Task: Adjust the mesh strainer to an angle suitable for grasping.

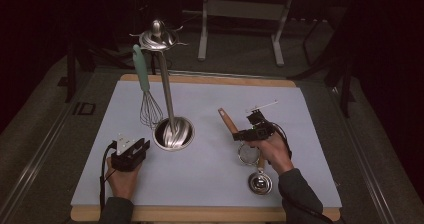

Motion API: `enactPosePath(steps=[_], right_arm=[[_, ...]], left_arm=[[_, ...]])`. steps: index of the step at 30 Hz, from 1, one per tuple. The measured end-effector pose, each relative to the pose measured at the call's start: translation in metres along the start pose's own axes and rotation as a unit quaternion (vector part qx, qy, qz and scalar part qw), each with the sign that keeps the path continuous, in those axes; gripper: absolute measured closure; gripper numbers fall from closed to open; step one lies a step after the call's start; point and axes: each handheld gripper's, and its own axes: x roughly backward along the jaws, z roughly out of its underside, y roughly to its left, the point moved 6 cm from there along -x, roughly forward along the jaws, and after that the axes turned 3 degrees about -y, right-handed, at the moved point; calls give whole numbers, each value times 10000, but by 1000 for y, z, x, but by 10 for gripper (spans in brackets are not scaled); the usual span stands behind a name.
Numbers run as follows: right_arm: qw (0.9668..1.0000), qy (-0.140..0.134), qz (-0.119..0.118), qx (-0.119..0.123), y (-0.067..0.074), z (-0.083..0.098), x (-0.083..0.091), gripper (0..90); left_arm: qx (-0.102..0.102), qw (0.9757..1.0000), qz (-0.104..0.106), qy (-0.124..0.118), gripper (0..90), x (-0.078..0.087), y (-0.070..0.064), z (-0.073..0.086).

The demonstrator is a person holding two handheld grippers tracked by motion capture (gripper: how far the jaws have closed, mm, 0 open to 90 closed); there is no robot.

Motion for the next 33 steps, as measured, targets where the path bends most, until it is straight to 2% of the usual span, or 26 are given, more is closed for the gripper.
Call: enactPosePath(steps=[24, 33], right_arm=[[9978, -367, -225, 504, 25, -13, 13, 709], [9967, -404, -273, 648, 33, -19, 12, 709]], left_arm=[[10, 10000, 7, 2, 736, 0, 0, 0], [23, 10000, 4, 4, 736, 0, 1, 0]])
